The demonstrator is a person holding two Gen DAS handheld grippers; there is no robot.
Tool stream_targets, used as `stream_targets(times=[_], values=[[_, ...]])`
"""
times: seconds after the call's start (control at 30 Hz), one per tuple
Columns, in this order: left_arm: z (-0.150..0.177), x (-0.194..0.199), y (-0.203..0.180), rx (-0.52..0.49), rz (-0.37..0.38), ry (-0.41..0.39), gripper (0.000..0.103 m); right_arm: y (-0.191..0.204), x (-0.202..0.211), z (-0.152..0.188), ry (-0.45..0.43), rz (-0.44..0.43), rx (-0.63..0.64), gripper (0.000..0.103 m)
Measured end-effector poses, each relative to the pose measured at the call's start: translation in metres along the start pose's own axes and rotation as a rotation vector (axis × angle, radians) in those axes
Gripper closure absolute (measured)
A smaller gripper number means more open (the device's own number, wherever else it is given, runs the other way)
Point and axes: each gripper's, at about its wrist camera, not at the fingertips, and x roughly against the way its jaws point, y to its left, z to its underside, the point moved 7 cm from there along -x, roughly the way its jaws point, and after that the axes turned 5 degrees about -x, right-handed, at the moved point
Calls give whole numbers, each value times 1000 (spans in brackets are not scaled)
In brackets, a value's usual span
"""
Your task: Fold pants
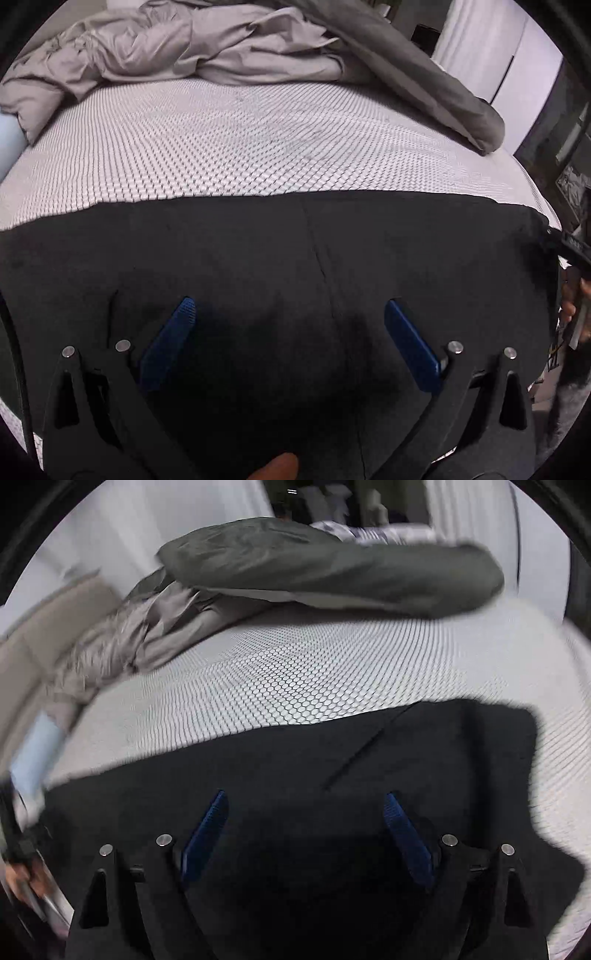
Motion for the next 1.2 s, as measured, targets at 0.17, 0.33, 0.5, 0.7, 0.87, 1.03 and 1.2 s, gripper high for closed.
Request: stream_targets(times=[0.17,0.33,0.5,0.7,0.87,1.03,1.2], values=[[3,-8,13,33,-11,16,1,-24,-43,-30,8,-132,-262,39],[2,-10,28,51,-26,17,1,-13,-64,-35,8,-79,-226,97],[-1,-3,43,83,-29,3,1,4,-38,-66,-177,-91,-186,98],[-1,-6,52,87,-45,16,1,-21,-82,-45,14,86,-248,78],[-2,8,43,60,-52,-11,1,-6,-49,-44,-10,56,-171,30],[-4,27,-7,-20,27,-60,1,27,-3,-13,-30,58,10,27],[17,15,-71,-131,130,-17,1,86,13,50,-2,12,231,23]])
